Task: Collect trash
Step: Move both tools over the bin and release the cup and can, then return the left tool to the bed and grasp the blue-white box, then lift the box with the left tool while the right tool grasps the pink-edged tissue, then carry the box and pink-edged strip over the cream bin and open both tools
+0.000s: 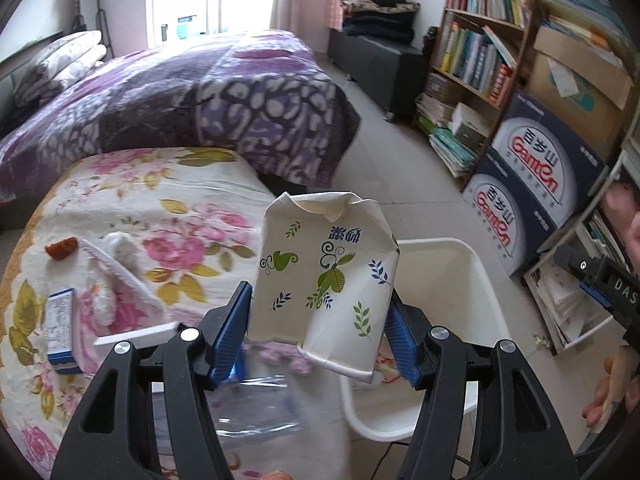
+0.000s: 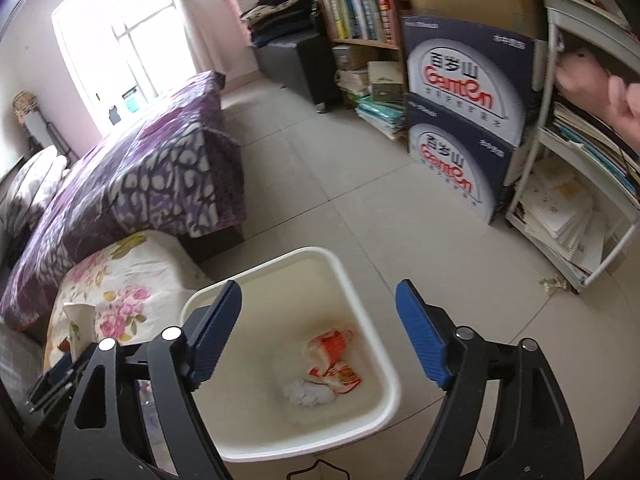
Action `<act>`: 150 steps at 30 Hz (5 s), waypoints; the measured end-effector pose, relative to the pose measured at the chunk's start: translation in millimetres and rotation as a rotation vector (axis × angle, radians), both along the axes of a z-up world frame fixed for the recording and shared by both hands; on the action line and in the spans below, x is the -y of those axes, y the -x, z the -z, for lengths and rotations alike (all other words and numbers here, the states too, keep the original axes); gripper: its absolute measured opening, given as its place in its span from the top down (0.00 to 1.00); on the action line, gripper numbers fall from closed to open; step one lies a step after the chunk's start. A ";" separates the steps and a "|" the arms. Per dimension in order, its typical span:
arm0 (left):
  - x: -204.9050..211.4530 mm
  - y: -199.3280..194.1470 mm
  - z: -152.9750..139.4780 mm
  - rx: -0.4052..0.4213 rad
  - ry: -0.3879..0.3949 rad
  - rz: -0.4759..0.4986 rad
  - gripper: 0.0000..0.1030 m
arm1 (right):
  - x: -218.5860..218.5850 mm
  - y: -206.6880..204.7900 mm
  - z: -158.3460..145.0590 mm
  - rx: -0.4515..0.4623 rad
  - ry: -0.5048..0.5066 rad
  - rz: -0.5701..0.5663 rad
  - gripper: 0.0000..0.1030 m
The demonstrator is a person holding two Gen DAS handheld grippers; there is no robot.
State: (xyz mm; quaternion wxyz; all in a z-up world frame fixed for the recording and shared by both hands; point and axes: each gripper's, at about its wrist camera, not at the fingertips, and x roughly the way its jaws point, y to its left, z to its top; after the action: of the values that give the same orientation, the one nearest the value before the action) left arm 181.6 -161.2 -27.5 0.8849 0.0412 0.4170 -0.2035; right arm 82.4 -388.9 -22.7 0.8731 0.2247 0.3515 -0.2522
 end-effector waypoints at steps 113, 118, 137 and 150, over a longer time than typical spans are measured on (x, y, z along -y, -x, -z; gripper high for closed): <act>-318.7 -74.3 -5.4 -0.267 0.056 -0.550 0.46 | -338.9 -220.8 82.1 -0.286 0.154 -1.080 0.91; -315.4 -72.0 -12.6 -0.225 0.061 -0.557 0.46 | -326.9 -202.3 57.2 -0.191 0.144 -1.010 0.91; -284.3 -64.2 -20.0 -0.142 0.043 -0.524 0.46 | -273.0 -133.7 6.7 -0.005 0.027 -0.727 0.91; -249.2 -58.9 -10.3 -0.119 0.003 -0.493 0.46 | -214.8 -100.8 19.5 0.021 0.021 -0.578 0.91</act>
State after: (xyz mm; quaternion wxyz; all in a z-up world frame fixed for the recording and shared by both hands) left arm 240.5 88.0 -17.2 0.8818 -0.0754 0.4654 0.0158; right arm 183.2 -174.1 -42.2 0.9146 0.1086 0.3894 0.0058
